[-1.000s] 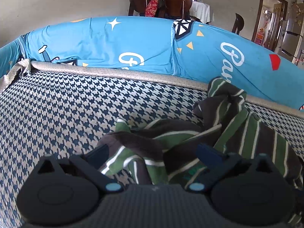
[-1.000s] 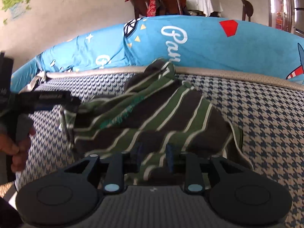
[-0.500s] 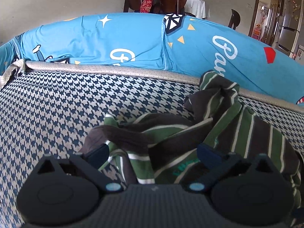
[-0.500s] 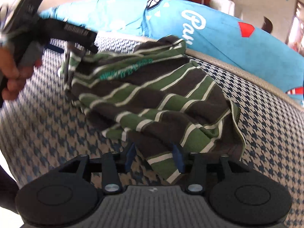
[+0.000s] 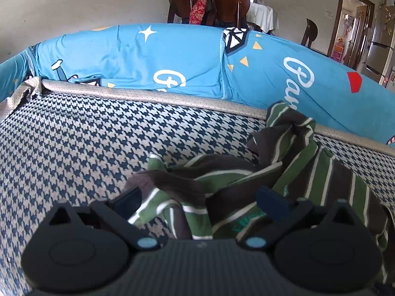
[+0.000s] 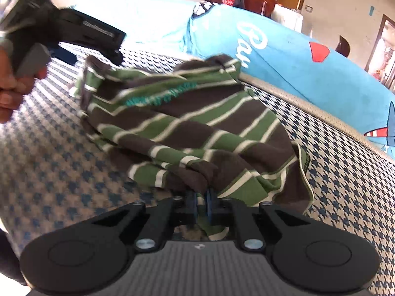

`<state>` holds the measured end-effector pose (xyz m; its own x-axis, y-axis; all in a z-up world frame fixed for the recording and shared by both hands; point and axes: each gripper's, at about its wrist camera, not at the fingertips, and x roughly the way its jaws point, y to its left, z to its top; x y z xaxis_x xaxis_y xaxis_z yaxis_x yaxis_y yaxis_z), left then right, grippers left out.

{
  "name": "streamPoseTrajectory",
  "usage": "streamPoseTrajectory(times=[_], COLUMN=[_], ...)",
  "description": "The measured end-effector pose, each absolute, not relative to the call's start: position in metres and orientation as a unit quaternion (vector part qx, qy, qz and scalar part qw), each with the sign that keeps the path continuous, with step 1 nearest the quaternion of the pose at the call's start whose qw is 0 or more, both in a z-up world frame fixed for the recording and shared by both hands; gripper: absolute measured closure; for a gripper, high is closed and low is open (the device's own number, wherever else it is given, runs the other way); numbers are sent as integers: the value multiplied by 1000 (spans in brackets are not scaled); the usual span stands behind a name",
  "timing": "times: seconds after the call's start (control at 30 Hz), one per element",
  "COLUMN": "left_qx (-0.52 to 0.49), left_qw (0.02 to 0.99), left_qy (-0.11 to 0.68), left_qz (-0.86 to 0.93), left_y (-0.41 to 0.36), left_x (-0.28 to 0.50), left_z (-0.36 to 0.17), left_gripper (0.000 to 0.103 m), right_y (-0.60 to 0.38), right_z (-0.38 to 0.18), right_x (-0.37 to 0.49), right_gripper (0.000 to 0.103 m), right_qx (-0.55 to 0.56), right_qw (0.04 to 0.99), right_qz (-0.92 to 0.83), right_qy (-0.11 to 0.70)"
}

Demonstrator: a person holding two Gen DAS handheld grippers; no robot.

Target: Fold clothes

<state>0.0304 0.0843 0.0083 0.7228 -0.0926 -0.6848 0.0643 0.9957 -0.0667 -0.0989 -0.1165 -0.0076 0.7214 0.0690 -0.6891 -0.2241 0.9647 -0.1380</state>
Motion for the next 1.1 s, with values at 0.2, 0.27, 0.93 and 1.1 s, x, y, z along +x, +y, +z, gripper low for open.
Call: streamPoseTrajectory(times=[0.2,0.27,0.93,1.1], left_qx=[-26,-25,12,19], left_qw=[931,933,924,919], left_qy=[362,359,375,387], left_qz=[-32,-31,-71,-77], left_y=[98,101,77,71], left_x=[22,18,2,4], left_z=[18,20,6,-2], left_gripper=[0,0,0,0], right_y=[-102,-91,-134,-170], right_z=[17,21,38,29], right_x=[-152,-169,-119,-87], right_gripper=[94,94,86,72], right_qx=[-35,-35,-44,-19], right_qw=[920,915,939,944], right_qz=[151,180,106,49], right_qy=[360,359,324,325])
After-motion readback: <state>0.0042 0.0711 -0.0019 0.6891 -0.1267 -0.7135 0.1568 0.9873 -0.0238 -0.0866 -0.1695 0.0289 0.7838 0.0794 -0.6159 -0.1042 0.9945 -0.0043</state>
